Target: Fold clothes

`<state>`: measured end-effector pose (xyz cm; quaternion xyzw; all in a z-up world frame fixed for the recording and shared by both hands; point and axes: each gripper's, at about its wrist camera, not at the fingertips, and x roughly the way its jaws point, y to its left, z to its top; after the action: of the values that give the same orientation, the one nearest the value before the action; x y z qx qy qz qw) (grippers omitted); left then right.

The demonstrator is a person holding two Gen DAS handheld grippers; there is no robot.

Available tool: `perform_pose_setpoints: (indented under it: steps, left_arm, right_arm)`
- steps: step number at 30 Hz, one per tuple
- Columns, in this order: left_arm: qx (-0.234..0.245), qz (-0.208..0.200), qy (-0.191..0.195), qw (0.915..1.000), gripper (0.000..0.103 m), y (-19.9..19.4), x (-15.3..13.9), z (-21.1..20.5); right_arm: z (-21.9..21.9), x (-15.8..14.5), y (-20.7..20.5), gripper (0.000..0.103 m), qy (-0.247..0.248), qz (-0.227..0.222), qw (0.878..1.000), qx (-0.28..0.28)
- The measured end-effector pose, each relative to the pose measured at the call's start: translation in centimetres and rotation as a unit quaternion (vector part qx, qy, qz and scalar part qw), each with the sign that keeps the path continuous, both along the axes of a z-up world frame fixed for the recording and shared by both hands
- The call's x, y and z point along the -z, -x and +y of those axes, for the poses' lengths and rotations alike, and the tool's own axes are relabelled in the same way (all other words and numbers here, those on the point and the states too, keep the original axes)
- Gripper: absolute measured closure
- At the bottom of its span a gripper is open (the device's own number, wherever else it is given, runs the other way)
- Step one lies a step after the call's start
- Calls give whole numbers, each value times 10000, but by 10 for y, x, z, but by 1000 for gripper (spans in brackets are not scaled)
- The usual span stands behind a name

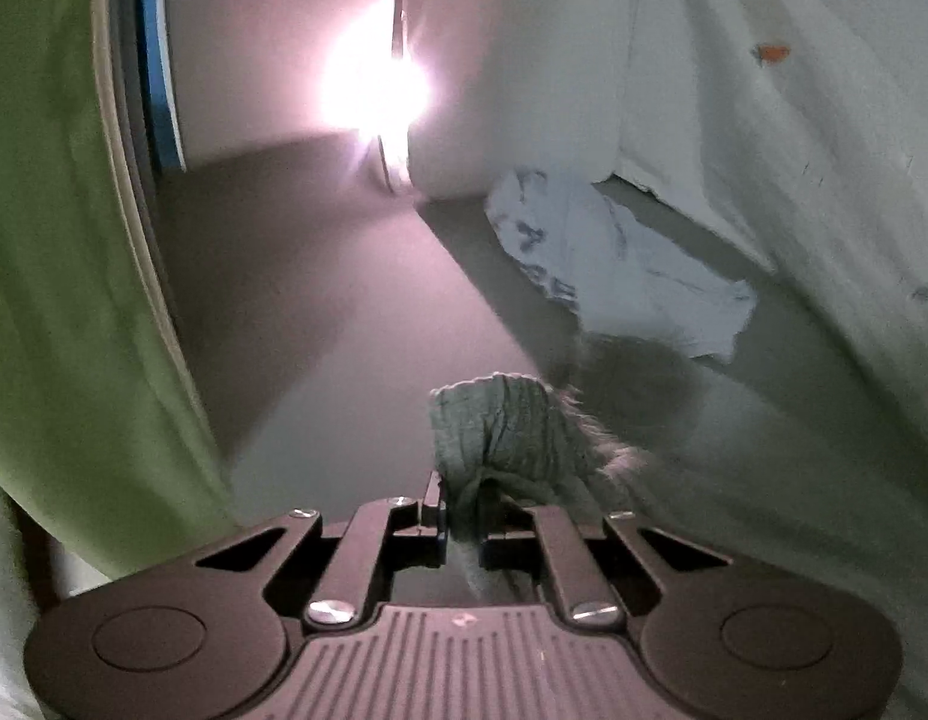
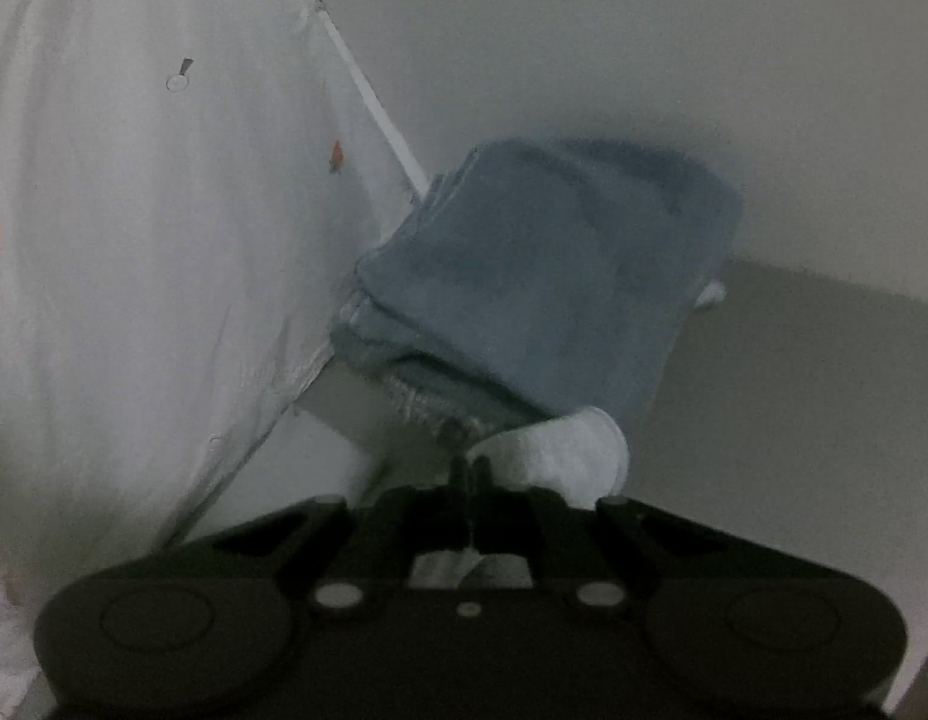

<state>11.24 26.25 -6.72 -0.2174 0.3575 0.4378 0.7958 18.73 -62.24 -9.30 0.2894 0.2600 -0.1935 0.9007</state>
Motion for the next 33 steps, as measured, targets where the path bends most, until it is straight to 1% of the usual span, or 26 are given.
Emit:
perform_pose_setpoints:
  steps: [1,2,3,5,6,9,11,13,15,17,20,23,26,28,29,30,31,32,33]
  left_arm:
    - [-105,7,77,9999,93,2,2,2]
    - [-197,21,144,9997,93,4,5,3]
    - [-252,81,175,9995,93,5,8,6]
    - [-287,261,169,9991,93,3,12,9]
    - [-313,301,187,9989,93,1,11,10]
    - [-460,214,343,9981,93,-4,4,16]
    - [-544,202,322,9978,93,-12,-2,20]
    - [-616,262,298,9973,93,-23,-6,24]
    - [-692,299,357,9965,93,-35,-10,33]
    - [-765,249,464,9957,93,-49,-11,42]
    - [-856,185,627,9942,93,-77,-11,58]
    - [-921,110,739,9929,93,-119,-7,74]
    - [-928,47,852,9920,93,-170,4,92]
    - [-930,52,952,9911,92,-204,20,104]
    - [-900,167,1025,9905,91,-221,31,109]
    - [-815,357,1094,9900,85,-240,45,114]
    - [-643,576,1101,9902,81,-256,56,115]
    - [-439,812,1032,9904,79,-272,66,115]
    - [-278,968,909,9908,71,-282,71,113]
  right_arm:
    - [3,2,-1,103,265,192,9995,20]
    - [4,5,-1,103,358,357,9987,56]
    - [3,10,0,103,285,445,9985,114]
    - [-2,12,5,103,-32,417,9987,282]
    - [-3,11,5,103,-81,399,9986,341]
    - [10,-6,-8,103,287,415,9984,272]
    - [21,-17,-19,103,485,391,9979,172]
    - [29,-27,-33,103,592,370,9974,164]
    - [36,-35,-51,103,632,365,9972,186]
    - [44,-43,-75,103,707,373,9967,149]
    - [62,-55,-119,103,994,378,9943,-40]
    - [80,-63,-178,103,1098,376,9931,-169]
    - [106,-63,-250,103,1389,435,9889,-307]
    - [120,-52,-300,103,1361,552,9887,-302]
    - [127,-45,-325,102,1345,618,9885,-300]
    - [133,-34,-353,98,1320,795,9876,-307]
    - [141,-20,-377,77,1342,1115,9839,-376]
    - [148,-7,-400,66,1358,1423,9795,-446]
    - [155,5,-414,57,1313,1546,9778,-530]
